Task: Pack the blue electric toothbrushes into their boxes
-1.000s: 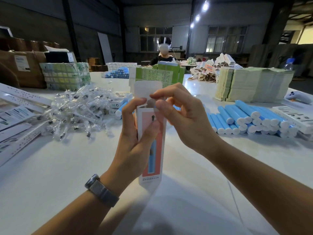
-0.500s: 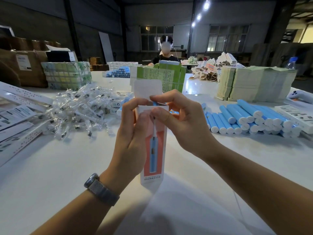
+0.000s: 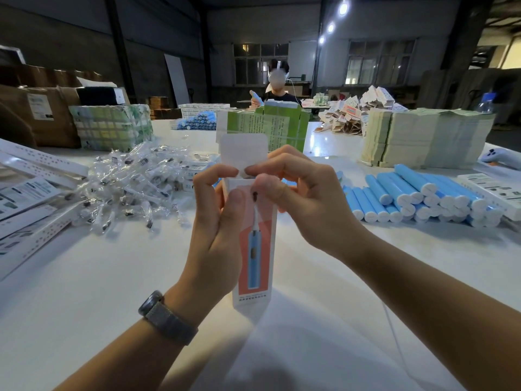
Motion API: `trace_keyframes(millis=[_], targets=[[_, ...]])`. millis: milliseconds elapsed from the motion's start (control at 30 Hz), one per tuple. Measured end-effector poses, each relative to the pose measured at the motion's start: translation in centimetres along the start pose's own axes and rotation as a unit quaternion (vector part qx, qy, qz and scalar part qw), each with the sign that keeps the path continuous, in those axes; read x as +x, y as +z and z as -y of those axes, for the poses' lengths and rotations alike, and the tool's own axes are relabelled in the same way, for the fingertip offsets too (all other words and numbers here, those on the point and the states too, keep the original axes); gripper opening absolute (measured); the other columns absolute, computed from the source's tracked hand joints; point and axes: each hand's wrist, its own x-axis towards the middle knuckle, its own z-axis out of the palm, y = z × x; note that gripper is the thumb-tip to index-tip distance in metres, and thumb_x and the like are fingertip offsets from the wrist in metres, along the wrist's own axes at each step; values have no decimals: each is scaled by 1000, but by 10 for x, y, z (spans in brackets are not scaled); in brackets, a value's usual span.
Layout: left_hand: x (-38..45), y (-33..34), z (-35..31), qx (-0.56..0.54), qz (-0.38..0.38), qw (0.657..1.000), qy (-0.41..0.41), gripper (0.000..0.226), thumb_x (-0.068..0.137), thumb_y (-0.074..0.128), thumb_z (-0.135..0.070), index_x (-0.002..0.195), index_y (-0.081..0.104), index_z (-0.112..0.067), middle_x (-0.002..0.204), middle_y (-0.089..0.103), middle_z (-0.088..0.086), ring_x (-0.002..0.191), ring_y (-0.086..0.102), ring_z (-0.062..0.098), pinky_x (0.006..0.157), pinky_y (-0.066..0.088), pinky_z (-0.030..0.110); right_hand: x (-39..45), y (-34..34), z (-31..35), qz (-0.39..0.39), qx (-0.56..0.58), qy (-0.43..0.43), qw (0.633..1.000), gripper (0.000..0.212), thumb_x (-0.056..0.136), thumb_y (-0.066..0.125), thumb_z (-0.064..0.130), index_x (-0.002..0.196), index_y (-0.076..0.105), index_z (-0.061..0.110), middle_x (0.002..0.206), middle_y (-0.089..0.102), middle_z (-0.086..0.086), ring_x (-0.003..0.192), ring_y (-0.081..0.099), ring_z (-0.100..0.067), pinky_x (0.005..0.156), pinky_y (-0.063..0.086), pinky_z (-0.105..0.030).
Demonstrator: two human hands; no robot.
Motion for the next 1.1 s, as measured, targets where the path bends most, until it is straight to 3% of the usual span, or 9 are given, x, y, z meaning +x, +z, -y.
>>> trace_keyframes(millis=[67,300,467,567,700,800,900,1000,1100], targets=[[0,0,0,0,2,1000,-1,12,104,37,-28,114,39,-34,103,64,-9,83,67,19,69,57,31,2,-2,2,1,22,2,1000,14,91,58,16,101,68,19,96,54,0,93,58,-15,64,53,-27],[1,1,-4,14,-5,1000,9,12,105,40,-25,113,37,-33,108,63,-15,88,66,8,70,53,20,1,0,2,-12,10,-24,1000,13,90,63,10,101,67,16,102,61,-4,99,62,-24,79,55,-48],[3,0,-5,9,0,1000,-4,25,103,38,-19,123,32,-33,113,66,-4,92,68,20,74,57,30,5,-4,-2,-28,38,-3,999,44,87,69,15,126,52,23,92,62,7,88,61,-11,78,55,-29],[3,0,-5,0,-4,1000,-2,30,103,38,-17,127,30,-32,113,63,11,91,67,27,77,57,38,6,-5,-2,-13,46,1,999,29,84,70,11,110,64,23,92,65,3,86,60,-15,79,53,-30],[4,-1,-3,13,4,1000,-1,26,104,37,-19,126,36,-33,107,61,1,89,64,26,79,58,43,5,-6,-1,0,47,-14,999,17,83,70,5,91,68,20,95,63,-4,92,62,-22,77,55,-37],[6,-2,-2,49,1,999,19,18,104,35,-15,116,45,-26,107,57,-2,89,61,18,75,55,35,4,-6,2,13,46,-17,999,14,84,70,8,90,68,21,96,63,-4,92,62,-14,74,54,-29],[5,-3,-3,43,-1,999,13,17,104,35,-16,114,46,-25,113,56,9,94,61,35,77,57,51,5,-5,3,6,49,-25,998,12,88,67,9,84,68,20,92,63,-5,87,61,-12,75,50,-22],[5,-4,-4,61,1,998,15,19,103,34,-15,112,46,-28,103,59,-18,88,62,10,72,54,26,3,-2,0,5,21,-9,1000,8,87,68,14,88,66,21,95,62,-3,93,61,-20,77,54,-30],[5,-5,-3,53,5,999,-1,17,102,37,-19,112,45,-30,98,59,-21,88,62,7,72,53,23,2,-2,-1,12,3,10,1000,9,87,68,17,95,66,22,99,61,0,95,60,-25,76,58,-38]])
